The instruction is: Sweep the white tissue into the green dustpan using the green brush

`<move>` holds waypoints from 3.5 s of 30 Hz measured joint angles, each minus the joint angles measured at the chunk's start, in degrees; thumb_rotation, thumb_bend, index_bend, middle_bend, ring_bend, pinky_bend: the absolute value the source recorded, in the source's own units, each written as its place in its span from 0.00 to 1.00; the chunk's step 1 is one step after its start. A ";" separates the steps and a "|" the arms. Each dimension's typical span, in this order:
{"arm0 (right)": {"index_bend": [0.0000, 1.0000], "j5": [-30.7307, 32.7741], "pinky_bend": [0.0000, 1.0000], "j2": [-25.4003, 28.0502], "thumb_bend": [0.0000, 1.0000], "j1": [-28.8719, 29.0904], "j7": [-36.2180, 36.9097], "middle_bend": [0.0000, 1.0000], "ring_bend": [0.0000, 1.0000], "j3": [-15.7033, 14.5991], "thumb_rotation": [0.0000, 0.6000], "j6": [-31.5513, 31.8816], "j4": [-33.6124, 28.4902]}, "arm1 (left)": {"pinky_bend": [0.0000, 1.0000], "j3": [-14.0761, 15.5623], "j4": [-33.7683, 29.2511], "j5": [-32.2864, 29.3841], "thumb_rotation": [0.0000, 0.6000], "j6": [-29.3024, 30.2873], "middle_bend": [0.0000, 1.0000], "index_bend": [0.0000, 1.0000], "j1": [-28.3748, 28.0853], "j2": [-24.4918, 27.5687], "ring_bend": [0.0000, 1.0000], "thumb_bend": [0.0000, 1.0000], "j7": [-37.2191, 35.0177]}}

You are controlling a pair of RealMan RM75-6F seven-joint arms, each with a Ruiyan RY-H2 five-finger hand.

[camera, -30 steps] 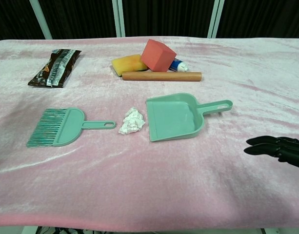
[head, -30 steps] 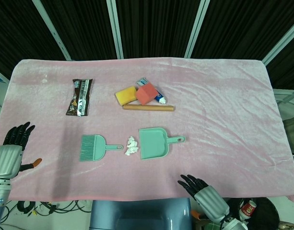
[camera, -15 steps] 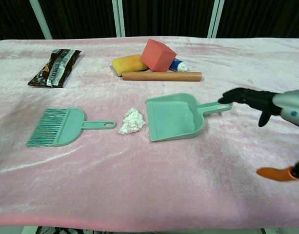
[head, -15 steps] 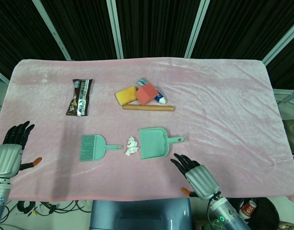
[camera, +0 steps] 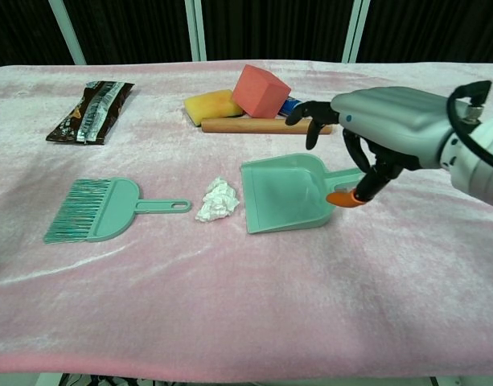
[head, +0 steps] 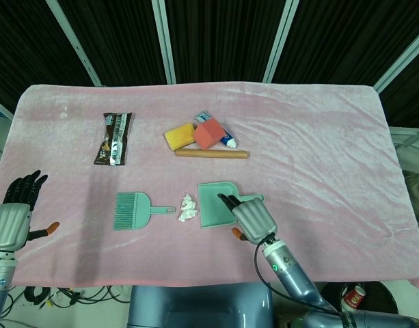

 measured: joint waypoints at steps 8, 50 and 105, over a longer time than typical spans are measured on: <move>0.22 8.43 0.81 -2.86 0.22 5.42 -4.50 0.28 0.65 2.42 1.00 0.49 5.27 | 0.05 -0.29 0.10 -0.44 1.00 -0.03 0.00 0.00 -0.08 -0.22 0.00 0.00 0.14; 0.36 19.37 0.81 -3.41 0.27 10.22 -0.25 0.37 0.65 -3.29 1.00 3.88 15.37 | 0.05 -0.41 0.49 -1.32 1.00 -0.73 0.00 0.00 -0.36 -0.68 0.00 0.00 0.91; 0.72 22.28 0.81 7.28 0.51 12.18 1.58 0.73 0.74 -5.32 1.00 4.05 3.67 | 1.00 -7.22 -9.93 -16.27 1.00 -17.82 0.48 0.42 -15.57 -5.11 0.91 0.15 25.75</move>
